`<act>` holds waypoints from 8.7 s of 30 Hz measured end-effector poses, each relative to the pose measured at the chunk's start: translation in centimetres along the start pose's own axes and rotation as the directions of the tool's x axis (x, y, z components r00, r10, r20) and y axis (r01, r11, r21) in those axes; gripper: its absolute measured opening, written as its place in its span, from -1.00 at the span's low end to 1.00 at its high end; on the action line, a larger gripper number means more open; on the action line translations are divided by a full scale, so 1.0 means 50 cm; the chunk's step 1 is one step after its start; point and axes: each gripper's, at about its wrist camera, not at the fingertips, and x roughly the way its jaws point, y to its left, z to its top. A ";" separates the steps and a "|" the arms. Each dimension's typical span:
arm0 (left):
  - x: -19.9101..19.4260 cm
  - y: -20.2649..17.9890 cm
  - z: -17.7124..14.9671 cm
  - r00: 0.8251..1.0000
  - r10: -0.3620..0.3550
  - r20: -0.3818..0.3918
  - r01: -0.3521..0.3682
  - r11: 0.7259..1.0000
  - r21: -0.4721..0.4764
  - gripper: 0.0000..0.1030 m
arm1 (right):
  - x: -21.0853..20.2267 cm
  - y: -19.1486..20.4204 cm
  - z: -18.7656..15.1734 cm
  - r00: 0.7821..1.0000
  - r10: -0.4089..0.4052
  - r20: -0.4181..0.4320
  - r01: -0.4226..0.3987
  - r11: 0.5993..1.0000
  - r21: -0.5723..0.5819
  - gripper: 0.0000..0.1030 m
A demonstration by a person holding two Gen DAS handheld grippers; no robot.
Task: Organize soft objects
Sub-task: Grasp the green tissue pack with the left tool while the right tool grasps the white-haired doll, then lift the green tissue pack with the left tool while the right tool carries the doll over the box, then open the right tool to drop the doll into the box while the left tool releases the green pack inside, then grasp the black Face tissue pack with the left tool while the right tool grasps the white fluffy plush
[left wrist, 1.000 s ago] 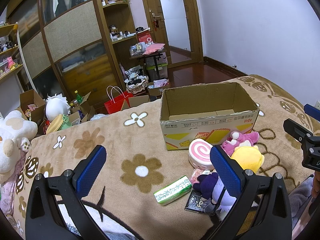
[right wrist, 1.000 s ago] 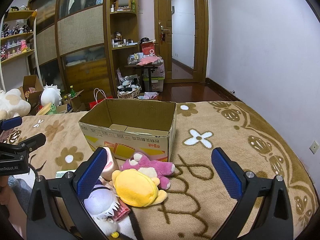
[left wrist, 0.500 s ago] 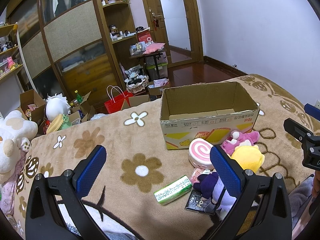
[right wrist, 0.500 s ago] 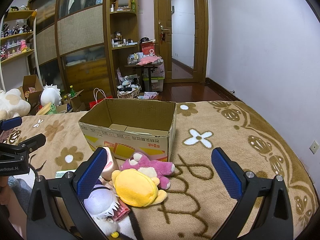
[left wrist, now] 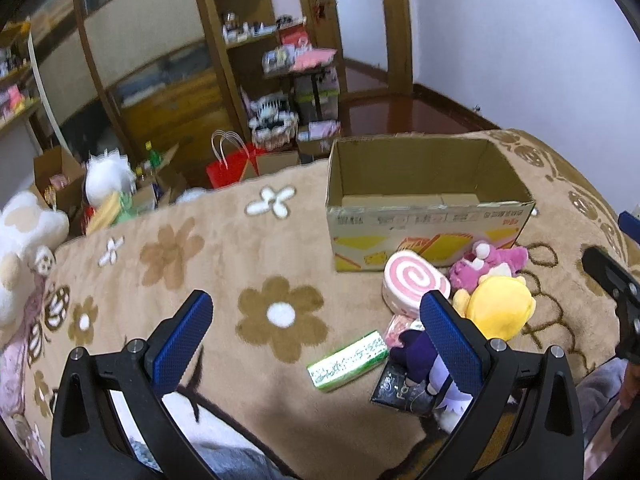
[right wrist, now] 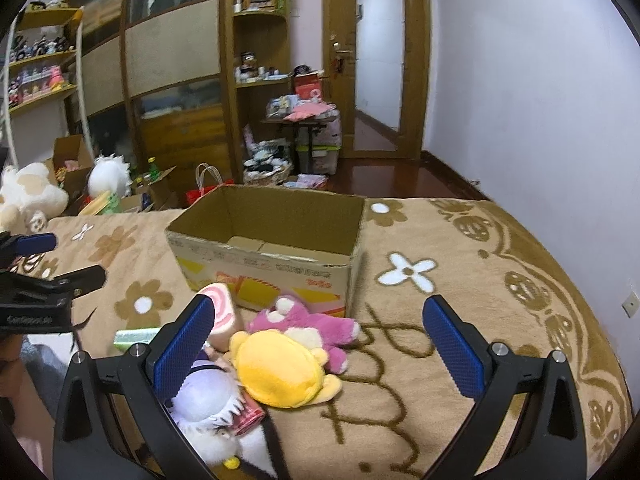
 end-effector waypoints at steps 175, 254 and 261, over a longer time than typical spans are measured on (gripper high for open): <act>0.217 -0.119 0.191 0.993 -0.059 0.106 0.051 0.996 0.075 0.53 | 0.252 -0.036 0.102 0.991 0.109 -0.079 -0.103 0.992 0.066 0.21; 0.105 -0.080 -0.016 0.910 -0.083 -0.405 0.118 0.991 0.061 0.95 | 0.067 0.057 -0.072 0.912 0.145 -0.383 -0.129 0.989 0.067 0.94; 0.149 -0.091 -0.041 0.855 -0.124 -0.503 0.171 0.984 0.049 0.95 | 0.115 0.089 -0.110 0.859 0.158 -0.487 -0.161 0.986 0.036 0.92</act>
